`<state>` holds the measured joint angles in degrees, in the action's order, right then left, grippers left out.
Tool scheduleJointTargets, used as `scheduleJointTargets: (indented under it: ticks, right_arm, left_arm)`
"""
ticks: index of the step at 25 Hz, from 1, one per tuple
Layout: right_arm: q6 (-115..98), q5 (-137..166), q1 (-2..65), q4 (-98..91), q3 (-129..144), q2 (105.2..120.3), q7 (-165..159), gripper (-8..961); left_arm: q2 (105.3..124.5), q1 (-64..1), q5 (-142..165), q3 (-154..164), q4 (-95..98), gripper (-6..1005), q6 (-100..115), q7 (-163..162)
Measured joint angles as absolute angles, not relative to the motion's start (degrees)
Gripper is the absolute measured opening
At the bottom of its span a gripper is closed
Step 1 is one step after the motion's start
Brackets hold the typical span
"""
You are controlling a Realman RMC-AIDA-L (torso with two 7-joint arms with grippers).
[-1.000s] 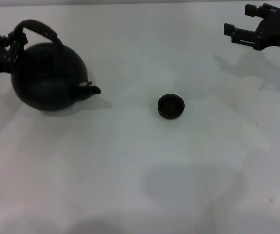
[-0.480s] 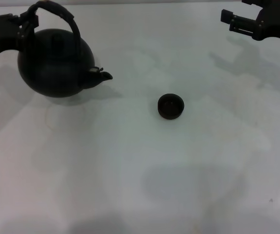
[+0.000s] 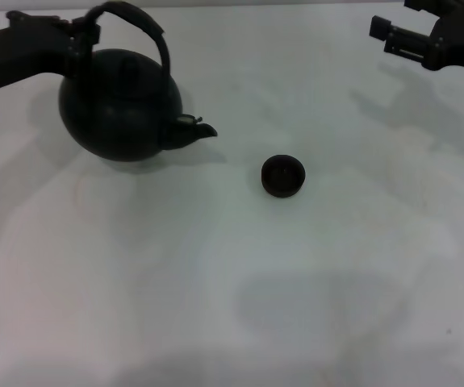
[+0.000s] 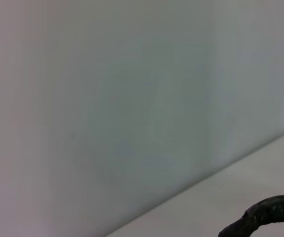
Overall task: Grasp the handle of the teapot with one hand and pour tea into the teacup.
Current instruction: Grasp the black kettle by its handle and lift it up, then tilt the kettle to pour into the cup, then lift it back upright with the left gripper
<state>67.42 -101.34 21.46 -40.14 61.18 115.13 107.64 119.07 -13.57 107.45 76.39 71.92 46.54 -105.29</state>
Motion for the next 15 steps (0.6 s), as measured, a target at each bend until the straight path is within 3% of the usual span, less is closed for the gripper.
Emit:
scheduleJointTargets:
  ticks: [15]
  right_arm:
    - [69.35,-103.36,20.07,-37.85,60.55,114.98,110.75,828]
  left_arm:
    - [118.66,-22.43,129.5,87.32,73.28,119,44.16,-121.21]
